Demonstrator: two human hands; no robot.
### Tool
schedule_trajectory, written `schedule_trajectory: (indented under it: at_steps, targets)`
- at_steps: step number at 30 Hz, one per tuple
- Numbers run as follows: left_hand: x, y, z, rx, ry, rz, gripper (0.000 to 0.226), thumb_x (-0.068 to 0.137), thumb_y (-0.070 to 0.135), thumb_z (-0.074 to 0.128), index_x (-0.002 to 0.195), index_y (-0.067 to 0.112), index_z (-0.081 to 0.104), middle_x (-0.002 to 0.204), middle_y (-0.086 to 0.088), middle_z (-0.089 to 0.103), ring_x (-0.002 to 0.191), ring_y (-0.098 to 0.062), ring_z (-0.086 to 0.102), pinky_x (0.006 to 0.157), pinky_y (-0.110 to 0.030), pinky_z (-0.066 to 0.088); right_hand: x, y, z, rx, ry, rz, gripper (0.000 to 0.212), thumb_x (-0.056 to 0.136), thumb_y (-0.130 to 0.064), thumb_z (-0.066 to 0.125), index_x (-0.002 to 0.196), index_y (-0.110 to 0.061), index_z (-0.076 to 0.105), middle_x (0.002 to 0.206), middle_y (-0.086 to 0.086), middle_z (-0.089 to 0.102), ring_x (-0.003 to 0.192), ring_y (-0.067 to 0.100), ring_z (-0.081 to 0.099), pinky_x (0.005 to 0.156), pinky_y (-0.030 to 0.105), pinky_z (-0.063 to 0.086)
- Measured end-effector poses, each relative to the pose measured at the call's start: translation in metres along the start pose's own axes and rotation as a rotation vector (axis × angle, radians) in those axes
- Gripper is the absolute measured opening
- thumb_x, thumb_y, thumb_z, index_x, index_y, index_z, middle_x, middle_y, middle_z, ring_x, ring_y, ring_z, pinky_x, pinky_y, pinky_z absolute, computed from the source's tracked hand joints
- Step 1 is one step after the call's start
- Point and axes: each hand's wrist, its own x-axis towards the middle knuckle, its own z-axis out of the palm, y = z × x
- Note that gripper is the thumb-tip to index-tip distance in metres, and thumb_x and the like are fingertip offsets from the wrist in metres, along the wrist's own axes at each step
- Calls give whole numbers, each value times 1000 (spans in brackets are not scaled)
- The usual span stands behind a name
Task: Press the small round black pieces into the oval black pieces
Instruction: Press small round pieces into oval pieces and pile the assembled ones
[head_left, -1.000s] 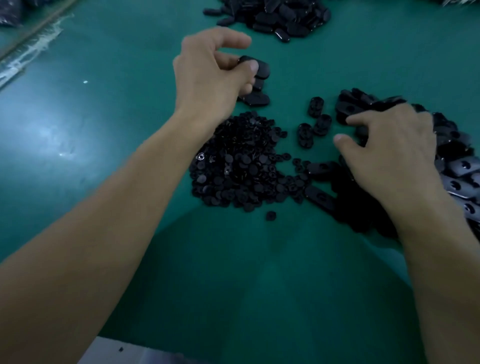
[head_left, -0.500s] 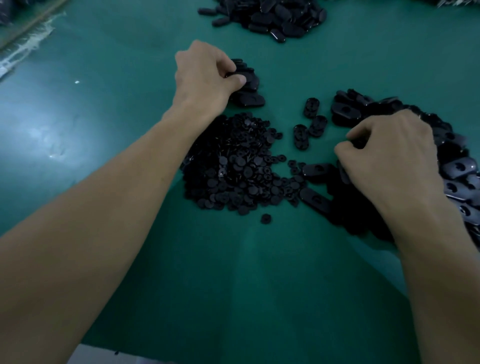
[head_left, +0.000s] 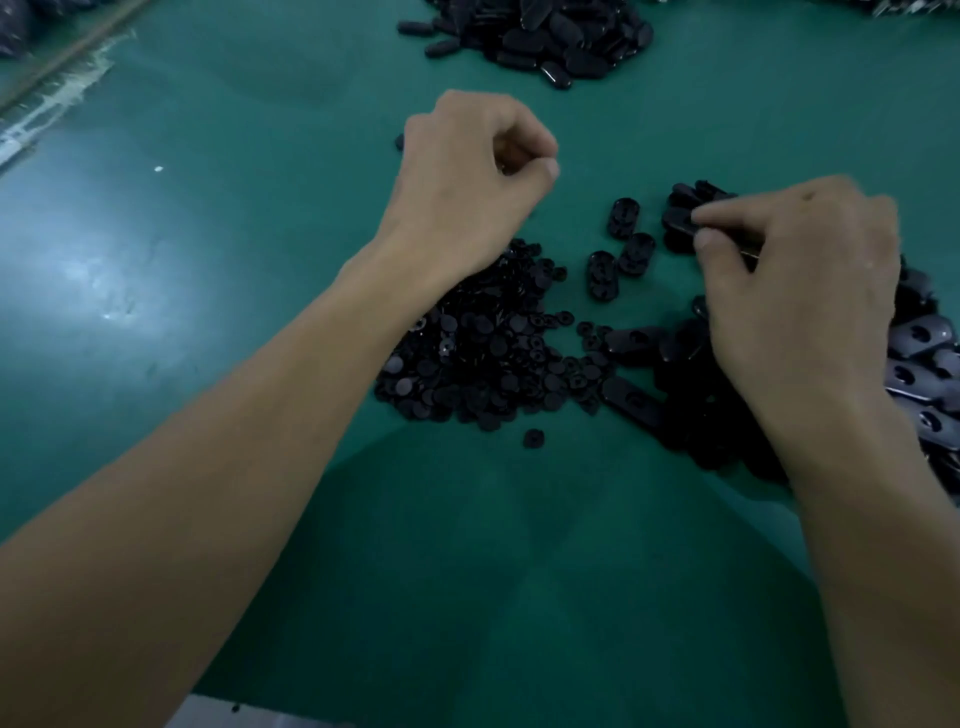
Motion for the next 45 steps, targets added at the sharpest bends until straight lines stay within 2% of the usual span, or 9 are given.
schedule_trajectory:
  at_steps: [5, 8, 12, 15, 17, 31, 36, 42, 45]
  targets:
    - [-11, 6, -2, -96, -121, 63, 17, 91, 28, 75, 106, 20, 76, 87, 16, 71, 79, 6, 67, 79, -11, 52, -1, -8, 5, 382, 55, -61, 17, 96, -25, 64, 109, -20, 73, 87, -17, 67, 81, 4, 66, 86, 21, 51]
    - [-18, 9, 1, -150, -172, 109, 17, 93, 26, 74, 107, 17, 77, 90, 17, 72, 82, 8, 67, 79, -10, 50, -1, -12, 9, 665, 8, 5, 7, 94, -20, 68, 97, -26, 66, 81, -15, 70, 73, 5, 72, 71, 20, 54]
    - [-24, 9, 3, -217, -179, 147, 6, 93, 20, 72, 96, 22, 77, 81, 18, 71, 73, 6, 65, 73, -13, 49, -2, -19, 10, 912, -118, 40, 12, 92, -16, 69, 91, -27, 64, 75, -7, 75, 69, 9, 74, 60, 18, 52]
    - [-27, 9, 1, -294, -178, 126, 5, 92, 19, 73, 92, 24, 75, 76, 11, 73, 70, -10, 70, 67, -23, 55, -3, -20, 11, 990, -155, 47, 11, 93, -14, 68, 92, -24, 64, 78, -5, 76, 68, 12, 74, 59, 19, 52]
    - [-29, 7, 1, -355, -188, 95, 8, 92, 15, 74, 92, 23, 73, 76, 4, 74, 72, -17, 72, 65, -25, 57, -3, -20, 13, 1019, -171, 64, 9, 94, -13, 67, 94, -21, 64, 78, -2, 76, 68, 14, 74, 59, 20, 52]
    - [-39, 4, -1, -554, -206, 40, 20, 86, -4, 75, 93, 15, 71, 77, 3, 74, 72, -13, 73, 70, -28, 60, -7, -23, 13, 1017, -215, 21, 11, 91, -13, 71, 95, -22, 67, 77, -5, 76, 67, 10, 72, 60, 17, 52]
    - [-41, 6, -1, -515, -218, 22, 18, 85, 2, 79, 94, 15, 69, 76, -3, 77, 74, -30, 75, 73, -43, 64, -4, -25, 13, 994, -151, -18, 23, 90, -12, 69, 98, -34, 71, 80, -14, 69, 74, 2, 62, 67, 16, 47]
    - [-39, 6, 0, -560, -195, -3, 16, 87, 2, 76, 93, 15, 70, 73, 3, 74, 70, -12, 73, 68, -27, 60, -4, -26, 11, 1014, -100, 69, 10, 92, -13, 68, 93, -23, 70, 74, -7, 73, 68, 8, 70, 61, 17, 49]
    - [-36, 5, -1, -609, -104, -42, 14, 89, 1, 73, 93, 14, 71, 77, 2, 74, 72, -12, 71, 69, -26, 58, -5, -22, 14, 822, -104, 77, 12, 94, -21, 66, 105, -24, 70, 77, -9, 74, 73, 4, 71, 67, 16, 51]
